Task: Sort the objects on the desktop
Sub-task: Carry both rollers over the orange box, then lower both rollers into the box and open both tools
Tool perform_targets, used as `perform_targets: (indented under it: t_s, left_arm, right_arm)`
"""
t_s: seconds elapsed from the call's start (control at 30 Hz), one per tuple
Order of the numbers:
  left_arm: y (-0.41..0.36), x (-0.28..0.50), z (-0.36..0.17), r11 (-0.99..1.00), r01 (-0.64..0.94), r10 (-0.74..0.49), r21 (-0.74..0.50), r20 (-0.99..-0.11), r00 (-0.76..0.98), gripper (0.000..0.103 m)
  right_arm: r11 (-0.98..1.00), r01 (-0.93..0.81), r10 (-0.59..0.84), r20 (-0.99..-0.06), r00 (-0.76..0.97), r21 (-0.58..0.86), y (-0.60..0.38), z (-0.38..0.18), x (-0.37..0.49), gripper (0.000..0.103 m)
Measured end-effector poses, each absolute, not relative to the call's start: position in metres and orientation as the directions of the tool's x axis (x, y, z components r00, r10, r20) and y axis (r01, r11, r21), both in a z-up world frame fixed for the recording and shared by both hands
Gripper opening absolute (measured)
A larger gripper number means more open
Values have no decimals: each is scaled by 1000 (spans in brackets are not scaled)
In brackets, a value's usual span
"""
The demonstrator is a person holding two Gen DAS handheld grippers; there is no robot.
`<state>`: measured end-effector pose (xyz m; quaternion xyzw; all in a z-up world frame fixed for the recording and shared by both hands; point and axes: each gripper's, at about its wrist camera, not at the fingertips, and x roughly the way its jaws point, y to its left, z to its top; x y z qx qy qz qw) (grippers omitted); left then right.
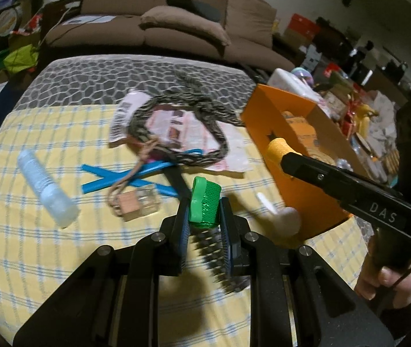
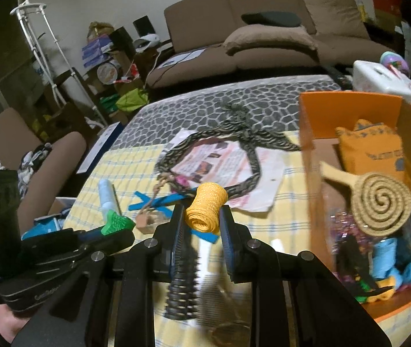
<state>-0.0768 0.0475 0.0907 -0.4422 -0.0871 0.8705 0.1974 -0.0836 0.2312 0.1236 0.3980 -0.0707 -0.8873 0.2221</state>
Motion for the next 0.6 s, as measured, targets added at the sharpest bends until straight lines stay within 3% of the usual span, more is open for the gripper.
perform_targets:
  t_s: [0.6]
  left_arm:
    - [157, -62, 112, -821, -446, 558, -357, -667, -493, 18]
  right_arm:
    - [-920, 206, -382, -647, -660, 333, 343, 128, -80, 24]
